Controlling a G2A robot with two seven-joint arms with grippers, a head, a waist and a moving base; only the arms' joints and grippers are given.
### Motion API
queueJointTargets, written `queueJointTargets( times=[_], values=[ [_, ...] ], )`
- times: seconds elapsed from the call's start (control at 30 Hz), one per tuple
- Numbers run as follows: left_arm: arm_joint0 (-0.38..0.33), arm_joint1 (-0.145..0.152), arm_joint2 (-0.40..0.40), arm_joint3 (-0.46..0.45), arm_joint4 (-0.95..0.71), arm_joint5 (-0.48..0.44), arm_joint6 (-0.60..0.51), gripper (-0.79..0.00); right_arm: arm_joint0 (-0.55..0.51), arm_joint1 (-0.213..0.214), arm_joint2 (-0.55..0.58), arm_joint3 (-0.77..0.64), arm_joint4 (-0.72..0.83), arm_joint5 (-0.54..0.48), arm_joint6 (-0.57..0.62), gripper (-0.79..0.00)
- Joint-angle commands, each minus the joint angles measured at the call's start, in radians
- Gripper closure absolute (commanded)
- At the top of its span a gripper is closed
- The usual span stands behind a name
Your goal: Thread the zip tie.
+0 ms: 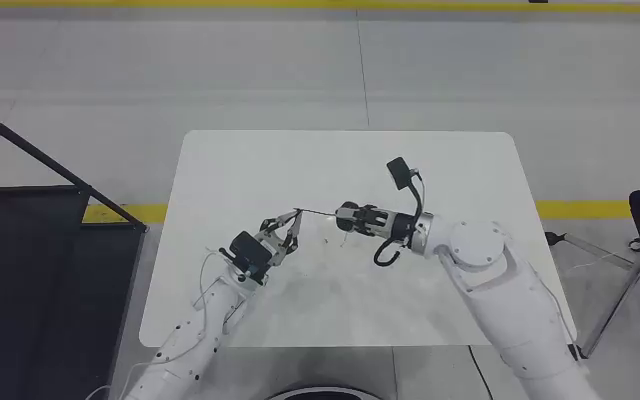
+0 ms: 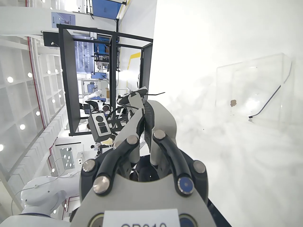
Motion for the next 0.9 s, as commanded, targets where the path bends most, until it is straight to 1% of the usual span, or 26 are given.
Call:
queueJointTargets(
  times=[0.0,0.43,0.47,0.5,0.53,0.87],
  values=[
    [0.0,0.0,0.0,0.001,0.007,-0.003,0.002,0.0,0.003,-0.001,-0.003,0.001,-0.002,0.003,-0.002,0.0],
    [-0.002,-0.002,0.001,0.009,0.026,-0.01,0.014,0.0,0.005,-0.003,-0.003,0.004,0.004,0.005,-0.004,0.0],
    [-0.002,-0.002,0.0,0.009,0.023,-0.01,0.013,0.0,0.006,-0.003,-0.003,0.005,0.005,0.004,-0.004,-0.012],
    [-0.002,-0.002,-0.002,0.008,0.019,-0.008,0.013,0.0,0.006,-0.004,-0.002,0.006,0.007,0.004,-0.004,-0.151],
    [-0.001,-0.003,-0.002,0.008,0.017,-0.008,0.013,0.0,0.006,-0.004,-0.003,0.006,0.008,0.003,-0.004,-0.179],
    [-0.002,-0.005,-0.006,0.007,0.012,-0.007,0.006,0.0,0.005,-0.005,0.001,0.01,0.021,-0.007,0.001,-0.219]
  ],
)
